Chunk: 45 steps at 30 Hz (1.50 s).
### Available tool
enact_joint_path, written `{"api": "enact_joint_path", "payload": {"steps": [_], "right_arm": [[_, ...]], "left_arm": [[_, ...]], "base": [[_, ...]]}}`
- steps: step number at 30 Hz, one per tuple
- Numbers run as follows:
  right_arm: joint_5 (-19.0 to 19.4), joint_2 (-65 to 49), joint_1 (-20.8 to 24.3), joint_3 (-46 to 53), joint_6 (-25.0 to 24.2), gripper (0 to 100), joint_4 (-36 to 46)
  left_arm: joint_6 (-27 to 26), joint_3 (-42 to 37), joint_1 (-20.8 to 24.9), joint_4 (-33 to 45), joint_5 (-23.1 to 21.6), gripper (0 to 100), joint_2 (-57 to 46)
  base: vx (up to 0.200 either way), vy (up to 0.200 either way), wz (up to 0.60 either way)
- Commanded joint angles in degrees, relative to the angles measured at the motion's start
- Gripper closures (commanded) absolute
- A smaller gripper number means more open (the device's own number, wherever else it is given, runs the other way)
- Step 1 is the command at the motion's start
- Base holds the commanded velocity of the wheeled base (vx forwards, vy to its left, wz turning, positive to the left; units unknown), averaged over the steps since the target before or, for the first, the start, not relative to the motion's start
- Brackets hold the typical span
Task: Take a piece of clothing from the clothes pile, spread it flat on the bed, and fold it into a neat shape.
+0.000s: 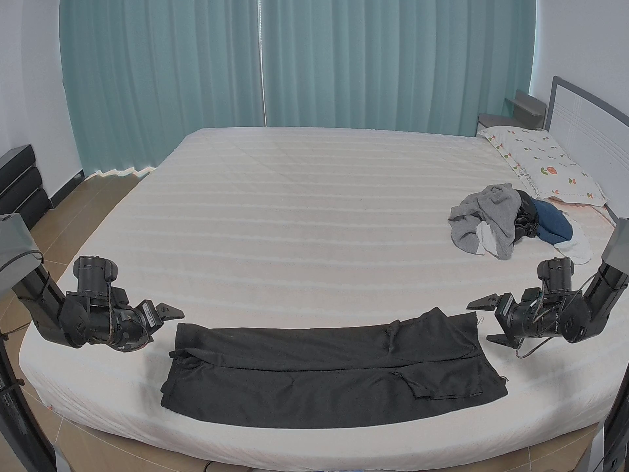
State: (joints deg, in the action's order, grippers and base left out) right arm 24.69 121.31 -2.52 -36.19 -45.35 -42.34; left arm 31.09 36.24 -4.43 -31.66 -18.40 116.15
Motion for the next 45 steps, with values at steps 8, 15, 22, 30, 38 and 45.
{"api": "enact_joint_path", "payload": {"steps": [8,15,22,30,38,45], "right_arm": [[-2.19,-1.25,1.91,0.16,-1.15,0,0.68],[-10.54,-3.36,6.83,1.13,-1.32,0,1.03],[-12.03,-3.97,10.08,5.34,-5.89,0,0.24],[-14.05,-2.48,10.08,4.82,-6.33,0,0.33],[-14.23,-0.72,9.99,3.85,-6.42,0,0.06],[-15.72,0.68,10.08,3.23,-6.33,0,0.06]], "left_arm": [[4.77,-1.61,3.72,-0.51,0.47,0,3.29],[4.86,-0.73,4.69,-0.68,1.87,100,5.4],[4.86,-3.11,4.69,-0.25,4.6,100,0.04],[4.77,-3.72,4.43,-0.33,4.68,100,-1.89],[4.77,-3.72,4.43,-0.42,4.6,100,-1.72],[4.86,-3.72,4.43,-0.51,4.6,100,-1.37]], "base": [[0.0,0.0,0.0],[0.0,0.0,0.0],[0.0,0.0,0.0],[0.0,0.0,0.0],[0.0,0.0,0.0],[0.0,0.0,0.0]]}}
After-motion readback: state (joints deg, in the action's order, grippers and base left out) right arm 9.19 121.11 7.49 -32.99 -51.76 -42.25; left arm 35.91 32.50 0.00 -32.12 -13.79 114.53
